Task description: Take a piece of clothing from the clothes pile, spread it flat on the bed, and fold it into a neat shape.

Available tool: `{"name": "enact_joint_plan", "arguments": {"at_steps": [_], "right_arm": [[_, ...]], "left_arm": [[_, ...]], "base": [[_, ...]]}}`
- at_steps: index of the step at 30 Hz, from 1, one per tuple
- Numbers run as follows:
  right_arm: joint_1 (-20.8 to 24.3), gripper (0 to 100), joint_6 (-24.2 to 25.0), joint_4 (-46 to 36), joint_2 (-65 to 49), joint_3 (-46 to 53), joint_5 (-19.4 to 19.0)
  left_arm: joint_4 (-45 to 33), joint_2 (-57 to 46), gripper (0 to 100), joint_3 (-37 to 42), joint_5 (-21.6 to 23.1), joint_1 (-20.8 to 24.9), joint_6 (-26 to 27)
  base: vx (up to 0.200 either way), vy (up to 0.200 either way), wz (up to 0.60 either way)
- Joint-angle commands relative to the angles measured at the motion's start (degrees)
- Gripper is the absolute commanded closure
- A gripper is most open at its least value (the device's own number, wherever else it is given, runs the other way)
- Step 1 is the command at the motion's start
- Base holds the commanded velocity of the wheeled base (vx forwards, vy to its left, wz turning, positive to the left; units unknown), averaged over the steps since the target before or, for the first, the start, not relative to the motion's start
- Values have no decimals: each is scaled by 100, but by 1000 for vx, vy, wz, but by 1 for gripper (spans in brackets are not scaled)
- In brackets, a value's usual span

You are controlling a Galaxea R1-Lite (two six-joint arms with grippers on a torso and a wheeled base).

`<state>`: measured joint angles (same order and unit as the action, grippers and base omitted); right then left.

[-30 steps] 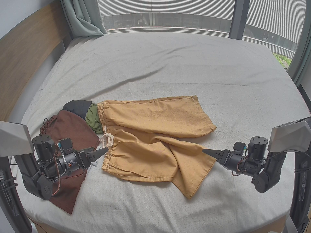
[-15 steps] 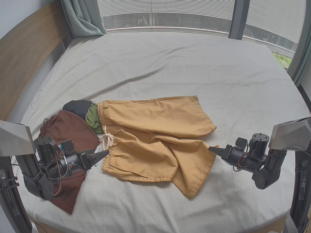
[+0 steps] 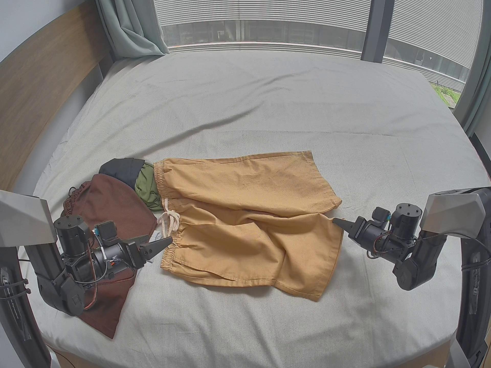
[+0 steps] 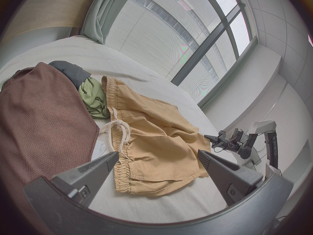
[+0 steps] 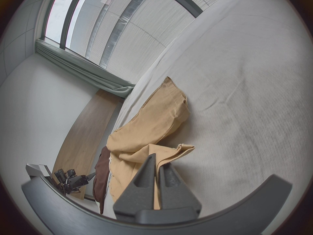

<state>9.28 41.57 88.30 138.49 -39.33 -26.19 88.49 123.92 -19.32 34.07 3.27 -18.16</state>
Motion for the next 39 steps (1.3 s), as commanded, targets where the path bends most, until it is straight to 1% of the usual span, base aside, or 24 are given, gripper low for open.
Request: {"name": "enact_joint_plan", "arguments": {"at_steps": [1,8,10,18,19,24,25,27,28,30,33,34,35,36,39], "right_arm": [[-93,100,0,12,82,-181,-1],[-163,100,-35,12,196,-418,52],[-163,100,-132,12,337,-479,96],[-128,100,-228,21,346,-444,96],[-128,0,-228,21,328,-462,105],[-102,0,-343,21,144,-286,114],[-93,0,-439,3,-102,22,61],[-93,0,-457,-5,-313,285,-1],[-93,0,-457,-5,-313,285,-1],[-58,0,-501,-5,-454,584,-71],[-22,0,-668,-5,-498,839,-80],[-5,0,-791,-5,-454,1006,-88],[-5,0,-791,-5,-454,1006,-88],[39,0,-1011,-5,-428,1182,-97],[92,0,-1353,-5,-410,1445,-255]], "left_arm": [[1,10,0,-1,3,7,-3],[1,10,0,-1,3,-2,-3],[1,18,0,-1,-6,-2,-3],[1,18,0,-1,-6,7,-3],[1,18,0,-1,3,7,-3],[1,18,0,-1,3,-2,-3],[1,10,0,-10,3,-2,-3],[1,10,0,-1,3,-2,-3],[1,10,0,-1,3,-2,-3],[1,10,0,-1,3,-2,6],[1,10,0,-1,3,-2,6],[1,10,0,-1,3,-2,6],[1,10,0,-1,3,-2,6],[1,10,0,-1,3,-2,6],[1,10,0,7,3,-2,6]], "base": [[0,0,0],[0,0,0],[0,0,0],[0,0,0],[0,0,0],[0,0,0],[0,0,0],[0,0,0],[0,0,0],[0,0,0],[0,0,0],[0,0,0],[0,0,0],[0,0,0],[0,0,0]]}}
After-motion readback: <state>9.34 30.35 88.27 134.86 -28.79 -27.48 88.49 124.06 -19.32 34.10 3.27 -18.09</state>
